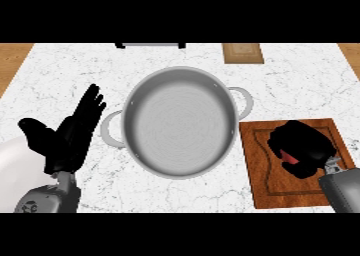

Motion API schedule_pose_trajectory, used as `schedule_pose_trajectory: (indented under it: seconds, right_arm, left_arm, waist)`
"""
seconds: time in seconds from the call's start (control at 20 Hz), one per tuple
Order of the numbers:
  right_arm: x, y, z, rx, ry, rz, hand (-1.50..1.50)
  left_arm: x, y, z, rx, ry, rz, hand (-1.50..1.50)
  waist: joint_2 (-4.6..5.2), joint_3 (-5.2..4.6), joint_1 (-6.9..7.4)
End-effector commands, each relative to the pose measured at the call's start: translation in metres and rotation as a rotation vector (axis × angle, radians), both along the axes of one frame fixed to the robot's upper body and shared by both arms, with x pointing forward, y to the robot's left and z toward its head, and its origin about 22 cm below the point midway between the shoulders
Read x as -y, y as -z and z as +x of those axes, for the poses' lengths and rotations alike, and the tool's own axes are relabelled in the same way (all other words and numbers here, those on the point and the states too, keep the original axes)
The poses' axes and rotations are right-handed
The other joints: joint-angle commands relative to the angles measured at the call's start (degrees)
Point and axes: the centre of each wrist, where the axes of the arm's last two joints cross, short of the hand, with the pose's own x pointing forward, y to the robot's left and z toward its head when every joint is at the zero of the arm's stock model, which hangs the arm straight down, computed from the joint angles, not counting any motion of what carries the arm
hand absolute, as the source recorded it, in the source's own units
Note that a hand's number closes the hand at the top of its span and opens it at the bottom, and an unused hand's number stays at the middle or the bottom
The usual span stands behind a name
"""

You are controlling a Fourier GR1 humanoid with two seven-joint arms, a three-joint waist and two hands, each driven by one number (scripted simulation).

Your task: Pick the bell pepper from the cutting board and place it in the pot

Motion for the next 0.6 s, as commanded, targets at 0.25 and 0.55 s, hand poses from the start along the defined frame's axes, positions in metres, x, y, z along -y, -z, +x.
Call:
schedule_pose_trajectory:
  seconds: [0.25,0.55]
  right_arm:
    - [-0.027,0.035,-0.03,-0.078,0.508,0.225,1.5]
    - [-0.07,0.02,-0.065,0.044,0.866,0.3,1.5]
  left_arm:
    - [-0.011,0.006,-0.008,-0.014,-0.05,0.006,0.0]
    - [-0.011,-0.001,-0.004,-0.016,-0.049,-0.001,0.0]
  waist:
    - [-0.78,-0.06,-2.89]
    - [-1.21,-0.13,-3.56]
